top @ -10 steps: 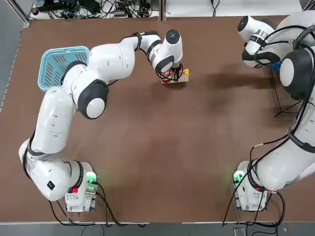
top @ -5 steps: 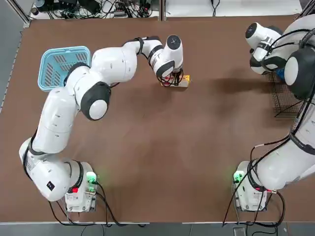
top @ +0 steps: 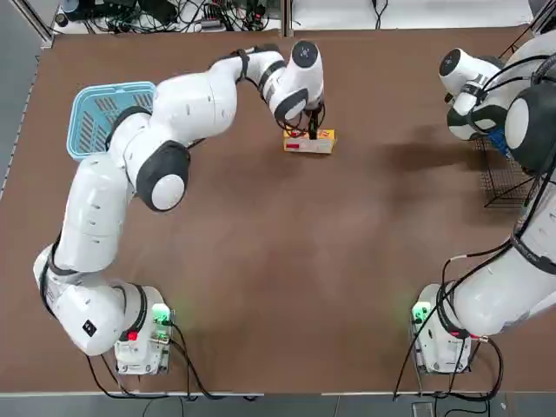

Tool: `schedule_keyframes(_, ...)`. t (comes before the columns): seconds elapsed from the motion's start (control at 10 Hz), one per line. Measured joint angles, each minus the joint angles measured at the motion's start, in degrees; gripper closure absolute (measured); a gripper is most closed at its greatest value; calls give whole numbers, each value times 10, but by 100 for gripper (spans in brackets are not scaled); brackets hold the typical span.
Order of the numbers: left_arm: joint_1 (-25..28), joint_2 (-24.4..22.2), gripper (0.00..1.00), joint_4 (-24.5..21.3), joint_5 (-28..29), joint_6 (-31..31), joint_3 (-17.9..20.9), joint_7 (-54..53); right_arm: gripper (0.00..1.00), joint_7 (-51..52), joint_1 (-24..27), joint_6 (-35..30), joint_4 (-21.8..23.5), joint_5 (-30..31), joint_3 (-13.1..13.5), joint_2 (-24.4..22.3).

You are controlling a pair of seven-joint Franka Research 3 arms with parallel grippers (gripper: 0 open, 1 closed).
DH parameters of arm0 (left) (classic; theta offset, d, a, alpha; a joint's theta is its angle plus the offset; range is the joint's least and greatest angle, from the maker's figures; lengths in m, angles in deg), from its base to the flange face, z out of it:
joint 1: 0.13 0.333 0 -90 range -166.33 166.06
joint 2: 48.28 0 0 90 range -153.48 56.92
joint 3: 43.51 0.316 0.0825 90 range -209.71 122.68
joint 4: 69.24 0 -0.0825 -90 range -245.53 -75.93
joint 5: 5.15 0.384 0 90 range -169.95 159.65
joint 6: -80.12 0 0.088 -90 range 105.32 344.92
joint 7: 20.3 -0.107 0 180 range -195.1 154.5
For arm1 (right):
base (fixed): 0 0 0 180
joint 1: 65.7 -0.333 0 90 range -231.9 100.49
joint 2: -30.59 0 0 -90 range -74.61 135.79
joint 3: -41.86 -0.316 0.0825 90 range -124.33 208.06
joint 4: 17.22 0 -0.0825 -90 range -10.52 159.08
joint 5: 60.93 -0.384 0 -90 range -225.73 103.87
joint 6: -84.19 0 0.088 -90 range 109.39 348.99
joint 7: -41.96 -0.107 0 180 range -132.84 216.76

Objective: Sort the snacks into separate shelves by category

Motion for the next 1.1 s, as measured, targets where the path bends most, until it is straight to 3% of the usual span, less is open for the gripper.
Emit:
schedule_keyframes(0.4, 90, -79, 1, -1, 0, -99, -6, -48, 48, -1, 0, 60, 7, 37, 38, 0)
schedule_keyframes(0.5, 110, -94, 1, -3, 0, -115, -9, -77, 40, -6, 0, 63, 7, 38, 40, 0)
schedule_keyframes(0.7, 165, -127, 1, -4, -11, -142, -18, -132, 11, -26, -4, 64, 7, 38, 40, 0)
schedule_keyframes(0.8, 201, -147, 1, -4, -23, -175, -22, -172, 1, -29, -6, 64, 7, 38, 40, 0)
schedule_keyframes(1.1, 303, -205, 1, -29, -66, -255, -41, -347, 1, -68, -15, 64, 8, 39, 39, -1)
